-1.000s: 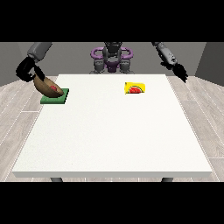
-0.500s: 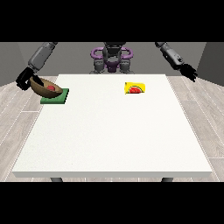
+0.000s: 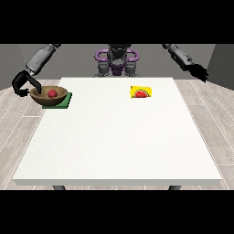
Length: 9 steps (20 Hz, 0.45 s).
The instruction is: Pick the cup and pour the ball into the bowl, then pick the bowl and place it on the pad
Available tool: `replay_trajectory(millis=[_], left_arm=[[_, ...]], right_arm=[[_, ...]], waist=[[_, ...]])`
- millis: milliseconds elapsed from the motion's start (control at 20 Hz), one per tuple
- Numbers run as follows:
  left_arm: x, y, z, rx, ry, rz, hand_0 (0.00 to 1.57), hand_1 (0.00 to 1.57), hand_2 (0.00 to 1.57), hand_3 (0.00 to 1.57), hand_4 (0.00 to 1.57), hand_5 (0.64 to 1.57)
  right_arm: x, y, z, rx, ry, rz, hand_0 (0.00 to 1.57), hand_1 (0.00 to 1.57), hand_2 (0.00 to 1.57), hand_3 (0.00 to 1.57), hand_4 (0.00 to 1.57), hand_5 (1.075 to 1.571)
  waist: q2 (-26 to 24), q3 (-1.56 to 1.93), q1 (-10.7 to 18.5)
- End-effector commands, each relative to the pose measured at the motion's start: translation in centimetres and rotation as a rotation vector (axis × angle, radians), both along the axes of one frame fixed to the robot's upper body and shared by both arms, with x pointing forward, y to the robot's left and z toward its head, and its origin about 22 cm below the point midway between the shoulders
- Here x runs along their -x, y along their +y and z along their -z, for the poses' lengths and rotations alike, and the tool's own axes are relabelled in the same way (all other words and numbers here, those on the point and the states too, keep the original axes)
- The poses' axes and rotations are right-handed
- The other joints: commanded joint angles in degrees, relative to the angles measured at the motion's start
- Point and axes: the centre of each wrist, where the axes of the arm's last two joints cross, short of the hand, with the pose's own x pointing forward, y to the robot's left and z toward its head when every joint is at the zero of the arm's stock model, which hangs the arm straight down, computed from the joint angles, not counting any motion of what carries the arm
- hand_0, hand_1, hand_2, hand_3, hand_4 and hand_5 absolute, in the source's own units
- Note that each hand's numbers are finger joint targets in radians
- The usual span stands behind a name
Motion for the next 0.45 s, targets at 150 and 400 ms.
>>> replay_trajectory(millis=[150, 400], left_arm=[[1.4, -0.4, 1.0, 0.03, 0.025, 0.017, 0.0, 0.0, 0.0, 0.0, 0.88, 1.213], [2.4, 1.0, 2.8, 0.025, 0.157, -0.008, 0.0, 0.0, 0.0, 0.0, 0.88, 1.213]], right_arm=[[1.0, -2.1, -3.2, -0.065, -0.048, 0.011, 0.0, 0.0, 0.48, 0.03, 0.0, 1.297], [-2.4, 2.4, -0.6, -0.175, -0.119, -0.184, 0.0, 0.0, 0.1, 0.37, 0.5, 1.371]], waist=[[-1.5, 0.23, -0.24], [-9.12, 0.11, -0.77]])
